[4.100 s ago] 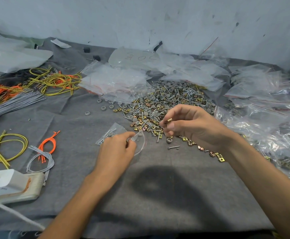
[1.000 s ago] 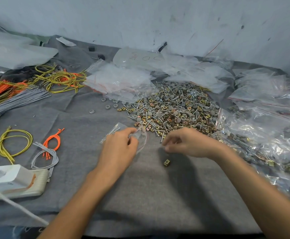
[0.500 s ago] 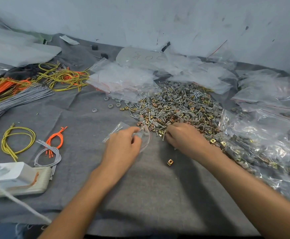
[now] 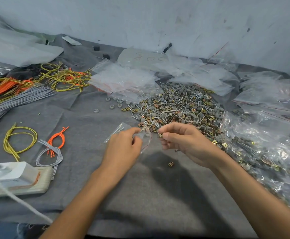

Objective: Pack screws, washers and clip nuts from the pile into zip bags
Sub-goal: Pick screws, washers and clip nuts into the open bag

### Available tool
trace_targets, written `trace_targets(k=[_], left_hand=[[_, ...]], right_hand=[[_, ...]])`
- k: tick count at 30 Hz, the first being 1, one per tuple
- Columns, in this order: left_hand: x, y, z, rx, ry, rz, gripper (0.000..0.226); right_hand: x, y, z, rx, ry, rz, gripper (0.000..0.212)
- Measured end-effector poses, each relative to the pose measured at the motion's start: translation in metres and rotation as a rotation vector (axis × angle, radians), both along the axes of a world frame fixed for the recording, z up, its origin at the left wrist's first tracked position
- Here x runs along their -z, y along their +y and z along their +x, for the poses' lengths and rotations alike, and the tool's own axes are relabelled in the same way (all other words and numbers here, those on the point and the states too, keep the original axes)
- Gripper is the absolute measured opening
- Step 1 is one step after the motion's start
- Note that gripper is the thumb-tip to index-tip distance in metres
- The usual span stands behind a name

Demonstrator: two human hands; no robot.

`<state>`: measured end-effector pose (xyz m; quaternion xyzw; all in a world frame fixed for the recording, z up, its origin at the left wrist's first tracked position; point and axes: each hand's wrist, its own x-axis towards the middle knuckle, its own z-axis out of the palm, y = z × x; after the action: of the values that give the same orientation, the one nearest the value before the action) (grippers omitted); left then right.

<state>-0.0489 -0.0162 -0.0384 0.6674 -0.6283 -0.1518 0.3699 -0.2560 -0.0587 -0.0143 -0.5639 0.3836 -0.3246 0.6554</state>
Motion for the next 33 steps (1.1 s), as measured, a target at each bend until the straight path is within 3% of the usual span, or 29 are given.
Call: trace_targets(k=[6, 11, 13, 16, 18, 21, 24, 28, 33], left_hand=[[0.0, -0.001, 0.002, 0.002, 0.0, -0.009, 0.034], [-0.001, -0.001, 0.002, 0.008, 0.003, 0.006, 0.034], [-0.002, -0.002, 0.002, 0.01, -0.005, 0.0, 0.034], [-0.003, -0.002, 0.002, 0.001, -0.003, -0.014, 0.033], [-0.002, -0.001, 0.002, -0.007, 0.002, -0.011, 0.032], [-0.001, 0.0, 0.003, -0.014, 0.019, -0.001, 0.031], [-0.003, 0.001, 0.002, -0.004, 0.025, -0.008, 0.03], [-0.004, 0.001, 0.003, -0.005, 0.018, 0.0, 0.031], [-0.005, -0.001, 0.003, 0.006, 0.006, 0.031, 0.033]], right_hand=[[-0.011, -0.005, 0.017, -0.004, 0.179, -0.227, 0.011], [-0.013, -0.008, 0.042, -0.029, 0.587, -0.581, 0.015], [-0.018, -0.012, 0.04, -0.037, 0.615, -0.549, 0.02], [-0.034, -0.029, 0.017, 0.162, 0.579, -0.531, 0.01], [-0.036, -0.04, 0.002, 0.21, 0.736, -0.586, 0.008], [-0.019, -0.047, 0.0, 0.035, 1.007, -0.592, 0.007], [0.001, -0.052, 0.009, -0.055, 1.143, -0.581, 0.008], [0.011, -0.057, 0.014, -0.099, 1.199, -0.685, 0.019], [0.016, -0.055, 0.011, -0.148, 1.216, -0.806, 0.011]])
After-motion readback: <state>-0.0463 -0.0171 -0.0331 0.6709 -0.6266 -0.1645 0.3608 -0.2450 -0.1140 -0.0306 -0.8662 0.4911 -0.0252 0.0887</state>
